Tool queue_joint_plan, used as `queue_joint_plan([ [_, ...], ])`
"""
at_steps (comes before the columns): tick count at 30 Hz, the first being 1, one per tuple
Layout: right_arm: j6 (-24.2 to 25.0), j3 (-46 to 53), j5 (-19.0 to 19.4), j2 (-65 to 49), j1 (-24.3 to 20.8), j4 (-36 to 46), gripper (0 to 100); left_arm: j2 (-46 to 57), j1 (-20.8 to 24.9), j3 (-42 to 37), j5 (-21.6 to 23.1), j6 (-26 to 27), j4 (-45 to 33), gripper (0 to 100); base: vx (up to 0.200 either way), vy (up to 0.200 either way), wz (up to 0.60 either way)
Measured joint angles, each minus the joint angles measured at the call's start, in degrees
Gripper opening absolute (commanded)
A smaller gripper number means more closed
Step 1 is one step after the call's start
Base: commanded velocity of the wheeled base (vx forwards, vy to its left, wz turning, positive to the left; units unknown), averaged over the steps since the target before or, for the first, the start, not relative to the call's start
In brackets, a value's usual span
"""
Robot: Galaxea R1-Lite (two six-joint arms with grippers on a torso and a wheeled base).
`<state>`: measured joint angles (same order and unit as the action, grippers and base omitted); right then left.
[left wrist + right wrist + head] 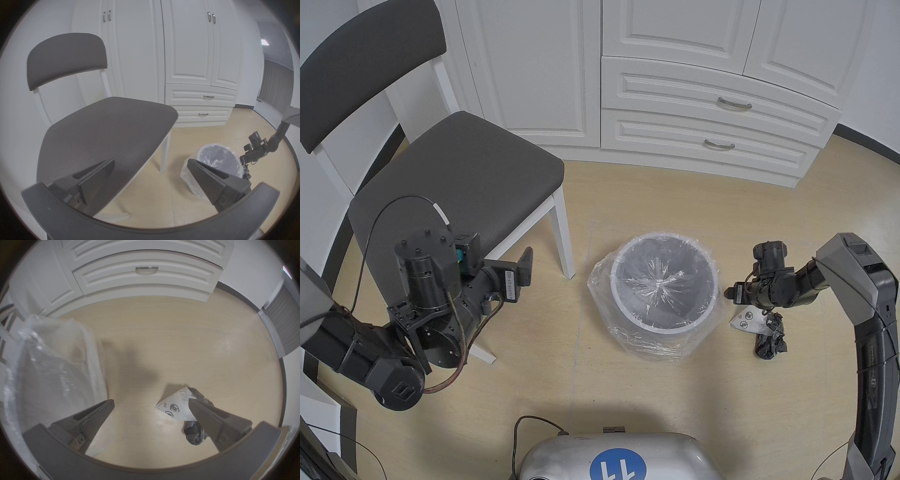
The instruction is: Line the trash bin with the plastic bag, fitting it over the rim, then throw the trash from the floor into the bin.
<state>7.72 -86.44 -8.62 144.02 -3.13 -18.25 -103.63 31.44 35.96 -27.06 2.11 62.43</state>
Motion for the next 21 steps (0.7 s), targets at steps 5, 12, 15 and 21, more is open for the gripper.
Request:
queue_joint_plan([
  [5,0.55,-4.75,-6.05,4.46,-0.09,0.46,100,2.47,-1.62,-2.65,-0.02,-0.01,0.5,100,0.0,0.0,0.0],
  [12,0.02,-10.22,-15.14,8.22,1.35,2.02,100,3.77,-2.89,-4.05,0.3,-0.04,0.63,100,0.0,0.0,0.0],
  [15,-0.35,-13.49,-17.54,10.34,1.27,2.19,100,3.83,-3.5,-3.74,0.35,0.05,0.66,100,0.0,0.0,0.0],
  [21,-1.02,-21.52,-20.14,14.67,2.39,2.71,100,3.77,-4.22,-3.24,0.13,0.32,0.77,100,0.0,0.0,0.0],
])
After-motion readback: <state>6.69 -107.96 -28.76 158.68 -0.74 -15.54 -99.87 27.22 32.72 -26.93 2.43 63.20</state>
